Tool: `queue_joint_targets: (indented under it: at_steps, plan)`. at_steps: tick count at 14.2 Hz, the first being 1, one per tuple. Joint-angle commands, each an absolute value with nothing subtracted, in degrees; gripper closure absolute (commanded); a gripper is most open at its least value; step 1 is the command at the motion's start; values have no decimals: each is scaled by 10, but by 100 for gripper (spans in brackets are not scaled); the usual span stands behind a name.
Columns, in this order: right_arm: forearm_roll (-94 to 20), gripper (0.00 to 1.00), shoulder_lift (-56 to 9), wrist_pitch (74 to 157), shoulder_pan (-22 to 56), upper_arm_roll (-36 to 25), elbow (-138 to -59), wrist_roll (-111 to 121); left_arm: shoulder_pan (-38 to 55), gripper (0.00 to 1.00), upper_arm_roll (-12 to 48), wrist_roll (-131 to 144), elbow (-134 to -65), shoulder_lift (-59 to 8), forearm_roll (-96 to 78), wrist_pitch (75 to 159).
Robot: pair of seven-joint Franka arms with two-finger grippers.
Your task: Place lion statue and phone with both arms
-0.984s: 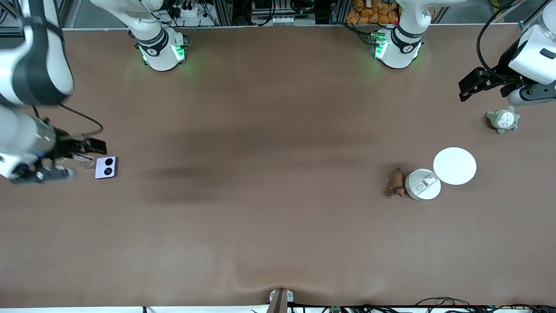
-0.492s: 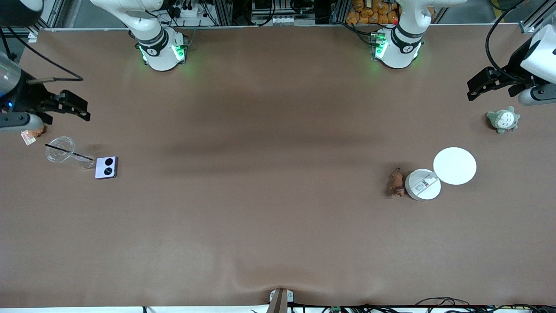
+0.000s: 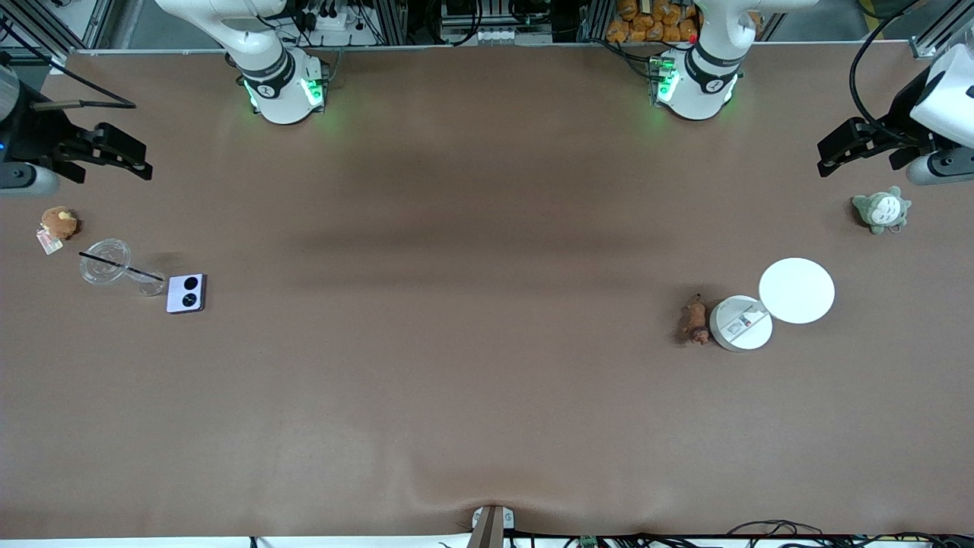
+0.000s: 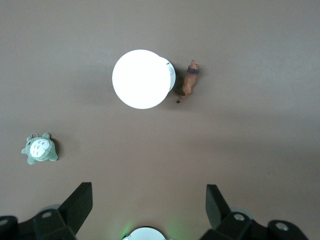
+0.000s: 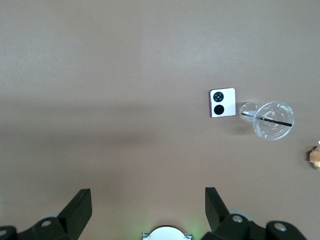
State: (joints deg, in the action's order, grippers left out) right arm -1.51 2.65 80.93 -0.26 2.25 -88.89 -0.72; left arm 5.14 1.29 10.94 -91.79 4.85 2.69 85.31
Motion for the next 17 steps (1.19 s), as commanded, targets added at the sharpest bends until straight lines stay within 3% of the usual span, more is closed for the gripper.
queue_joint_targets:
  at_steps: [1, 17]
  plan:
    - [-18, 0, 28, 801, 4, 14, -881, -17, 53, 0, 9, 101, -921, 55, 17, 851]
    - [-20, 0, 30, 795, -1, 7, -879, -17, 50, 0, 9, 100, -914, 48, 17, 847]
